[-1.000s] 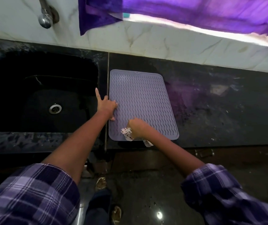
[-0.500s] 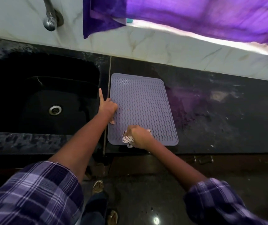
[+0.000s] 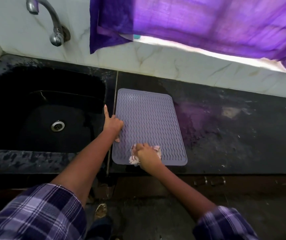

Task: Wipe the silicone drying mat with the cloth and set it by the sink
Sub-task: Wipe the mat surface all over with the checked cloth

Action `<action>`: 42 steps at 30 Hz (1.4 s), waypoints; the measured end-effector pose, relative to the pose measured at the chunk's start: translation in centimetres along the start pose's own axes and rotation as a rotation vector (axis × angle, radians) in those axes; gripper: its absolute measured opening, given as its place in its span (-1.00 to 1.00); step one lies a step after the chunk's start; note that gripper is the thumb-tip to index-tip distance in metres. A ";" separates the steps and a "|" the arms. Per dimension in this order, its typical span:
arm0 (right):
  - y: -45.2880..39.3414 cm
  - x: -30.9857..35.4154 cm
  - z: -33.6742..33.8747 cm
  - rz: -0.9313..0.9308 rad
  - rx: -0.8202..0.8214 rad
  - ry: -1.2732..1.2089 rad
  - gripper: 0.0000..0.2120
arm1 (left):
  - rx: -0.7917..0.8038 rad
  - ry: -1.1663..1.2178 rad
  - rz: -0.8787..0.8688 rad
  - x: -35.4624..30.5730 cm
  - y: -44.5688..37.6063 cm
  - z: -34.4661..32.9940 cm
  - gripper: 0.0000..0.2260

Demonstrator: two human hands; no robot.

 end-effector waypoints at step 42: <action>-14.2 -12.6 16.5 -0.231 -0.275 -0.163 -0.76 | -0.103 0.182 -0.076 3.4 -11.7 8.2 -0.27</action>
Point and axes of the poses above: each hand's wrist, its own y-axis away from the middle knuckle, its own z-axis out of the back of the hand, x = y × z, the point moved 4 cm from there along -y, towards the middle knuckle, and after that the axes turned 12 degrees about x, right-handed, at the moved point
